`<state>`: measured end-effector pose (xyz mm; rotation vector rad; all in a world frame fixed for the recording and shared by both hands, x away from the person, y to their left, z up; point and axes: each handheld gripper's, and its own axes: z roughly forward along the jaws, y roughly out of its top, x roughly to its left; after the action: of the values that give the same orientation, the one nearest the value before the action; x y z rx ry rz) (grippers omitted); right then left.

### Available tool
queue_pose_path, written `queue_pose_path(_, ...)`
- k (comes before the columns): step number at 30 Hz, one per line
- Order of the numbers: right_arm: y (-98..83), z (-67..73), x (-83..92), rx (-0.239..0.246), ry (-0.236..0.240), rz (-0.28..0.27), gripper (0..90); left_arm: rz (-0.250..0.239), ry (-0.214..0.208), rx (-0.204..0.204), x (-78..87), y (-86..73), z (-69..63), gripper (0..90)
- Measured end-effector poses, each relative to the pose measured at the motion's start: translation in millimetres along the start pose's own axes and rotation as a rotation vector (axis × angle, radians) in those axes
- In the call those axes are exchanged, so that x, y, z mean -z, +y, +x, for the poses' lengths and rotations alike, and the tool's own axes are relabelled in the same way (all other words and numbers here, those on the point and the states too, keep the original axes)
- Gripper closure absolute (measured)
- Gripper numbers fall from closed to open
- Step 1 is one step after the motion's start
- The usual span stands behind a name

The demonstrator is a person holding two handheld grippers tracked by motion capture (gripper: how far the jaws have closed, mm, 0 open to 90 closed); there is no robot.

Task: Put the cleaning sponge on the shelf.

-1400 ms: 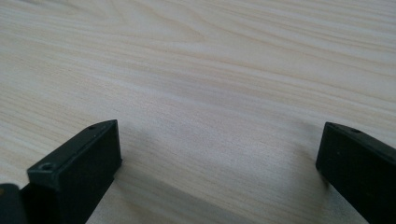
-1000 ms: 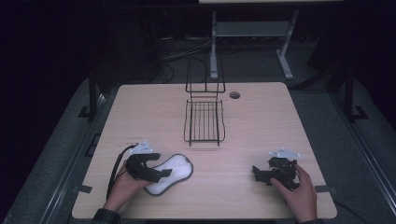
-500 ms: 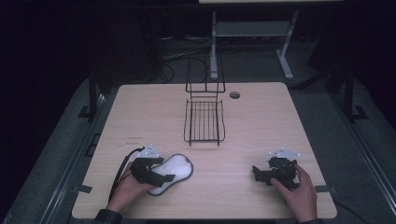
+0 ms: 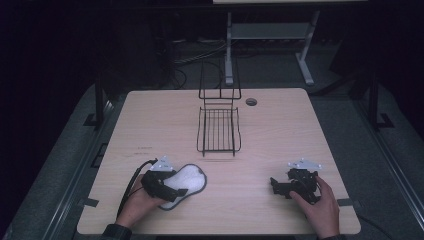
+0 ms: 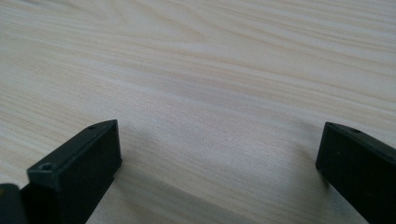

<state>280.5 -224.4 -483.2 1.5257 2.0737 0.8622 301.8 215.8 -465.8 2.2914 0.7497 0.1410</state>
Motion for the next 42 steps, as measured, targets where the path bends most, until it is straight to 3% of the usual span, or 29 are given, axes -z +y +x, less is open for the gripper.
queue_pose_path(8,-0.1,0.0,0.0,0.000,0.000,0.000,0.0,0.041,0.040,-0.014,-2.0,4.4,-5.7,12.7)
queue_pose_path(24,0.0,0.0,0.0,0.001,0.000,0.000,0.0,0.062,-0.003,-0.033,5.9,9.5,-3.9,24.6)
queue_pose_path(34,0.0,0.0,0.0,0.000,0.001,0.000,0.0,0.002,-0.024,-0.029,21.8,11.6,-0.3,45.6)
queue_pose_path(42,0.0,0.0,0.0,0.000,0.000,0.000,0.0,-0.041,-0.058,-0.019,31.9,14.0,1.1,56.9)
